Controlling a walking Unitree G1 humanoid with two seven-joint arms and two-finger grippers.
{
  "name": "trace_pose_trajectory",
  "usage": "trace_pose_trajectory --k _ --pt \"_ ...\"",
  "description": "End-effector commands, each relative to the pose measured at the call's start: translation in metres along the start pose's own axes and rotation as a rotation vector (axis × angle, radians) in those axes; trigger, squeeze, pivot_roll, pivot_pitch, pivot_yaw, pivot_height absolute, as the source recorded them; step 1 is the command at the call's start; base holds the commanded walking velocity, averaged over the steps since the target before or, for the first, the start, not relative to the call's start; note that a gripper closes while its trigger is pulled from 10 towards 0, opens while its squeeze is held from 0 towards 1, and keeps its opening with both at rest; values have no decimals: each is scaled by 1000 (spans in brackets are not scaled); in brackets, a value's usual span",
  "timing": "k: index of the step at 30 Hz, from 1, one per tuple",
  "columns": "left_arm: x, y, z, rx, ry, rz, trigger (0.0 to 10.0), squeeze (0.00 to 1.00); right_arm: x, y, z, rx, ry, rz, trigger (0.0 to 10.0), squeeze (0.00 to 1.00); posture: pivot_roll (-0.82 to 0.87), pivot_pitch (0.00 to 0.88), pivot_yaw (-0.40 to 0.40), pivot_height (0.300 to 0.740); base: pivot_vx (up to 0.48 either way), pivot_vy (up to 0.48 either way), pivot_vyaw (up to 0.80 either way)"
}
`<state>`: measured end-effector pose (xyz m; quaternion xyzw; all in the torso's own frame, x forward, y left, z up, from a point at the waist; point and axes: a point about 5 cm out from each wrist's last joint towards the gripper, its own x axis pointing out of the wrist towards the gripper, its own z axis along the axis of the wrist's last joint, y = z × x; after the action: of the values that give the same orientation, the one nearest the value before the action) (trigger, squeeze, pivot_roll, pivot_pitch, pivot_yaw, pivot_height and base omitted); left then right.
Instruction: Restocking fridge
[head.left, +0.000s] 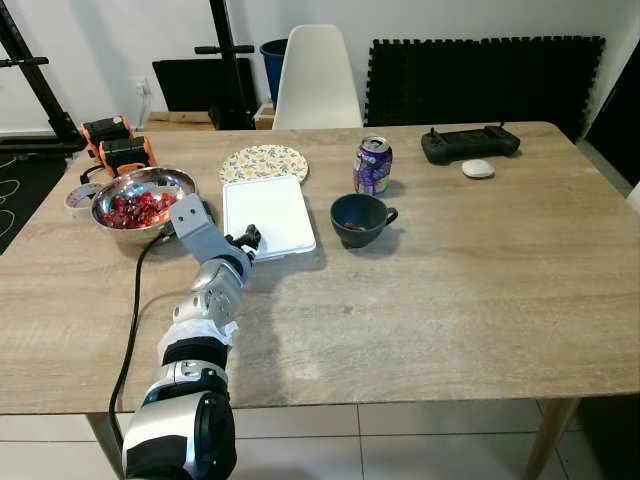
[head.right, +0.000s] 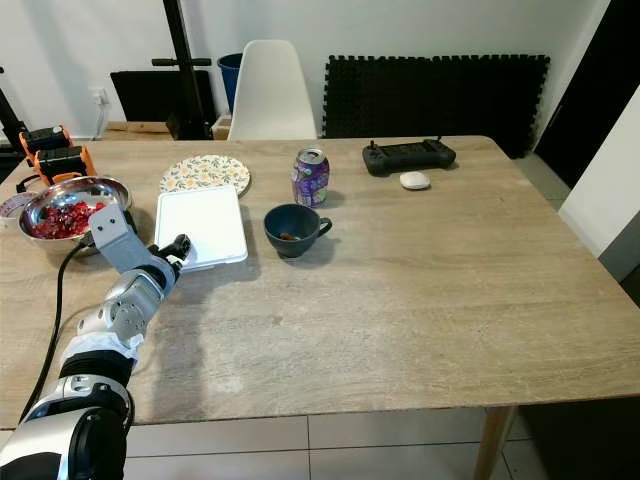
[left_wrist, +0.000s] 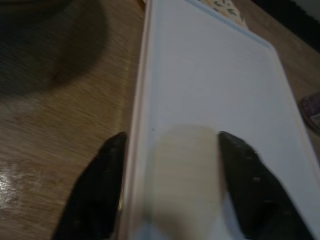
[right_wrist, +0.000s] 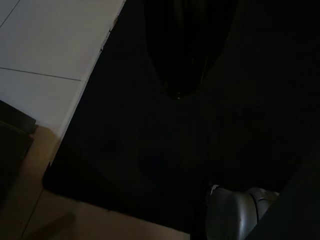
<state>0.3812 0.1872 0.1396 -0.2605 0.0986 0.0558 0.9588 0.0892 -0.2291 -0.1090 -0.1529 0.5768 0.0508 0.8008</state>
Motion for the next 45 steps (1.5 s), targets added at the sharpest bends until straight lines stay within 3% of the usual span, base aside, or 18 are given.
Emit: trace_pose_trajectory --k 1,12,21,27,30,32,34,37,40,43,44,45 --pt "0 6 -12 -25 60 16 0 0 0 1 -3 -3 6 6 10000 0 -72 89 6 740 0 0 0" --pt "0 12 -10 -40 69 28 0 0 0 1 -1 -7 3 8 10000 0 -67 88 3 740 0 0 0" --pt "1 6 -2 -55 24 -8 0 0 0 0 1 -9 0 6 10000 0 -66 79 2 740 0 0 0" --pt "0 -16 15 -85 -80 -180 0 0 1 -1 4 -12 -5 3 10000 0 -66 71 2 740 0 0 0" --pt "-5 -36 30 -111 -158 -338 0 0 1 -2 6 -14 -10 0 10000 0 -62 62 0 740 0 0 0" --pt "-5 -36 30 -111 -158 -338 0 0 1 -2 6 -14 -10 0 10000 0 -62 62 0 740 0 0 0" --pt "-10 -46 40 -124 -205 -422 0 0 1 -2 8 -14 -14 -2 10000 0 -64 60 1 740 0 0 0" --pt "-10 -46 40 -124 -205 -422 0 0 1 -2 8 -14 -14 -2 10000 0 -64 60 1 740 0 0 0" --pt "-17 -57 52 -152 -261 -530 235 0 1 -3 9 -12 -16 -5 10000 0 -65 57 -1 740 0 0 0" --pt "-20 -60 57 -163 -283 -567 235 0 1 -4 9 -11 -17 -6 10000 0 -64 57 -2 740 0 0 0" --pt "-23 -61 63 -176 -307 -602 2431 0 1 -4 9 -10 -18 -8 10000 0 -64 56 -2 740 0 0 0" --pt "-26 -61 69 -194 -330 -639 7922 0 1 -5 10 -7 -18 -12 10000 0 -63 54 -3 740 0 0 0"
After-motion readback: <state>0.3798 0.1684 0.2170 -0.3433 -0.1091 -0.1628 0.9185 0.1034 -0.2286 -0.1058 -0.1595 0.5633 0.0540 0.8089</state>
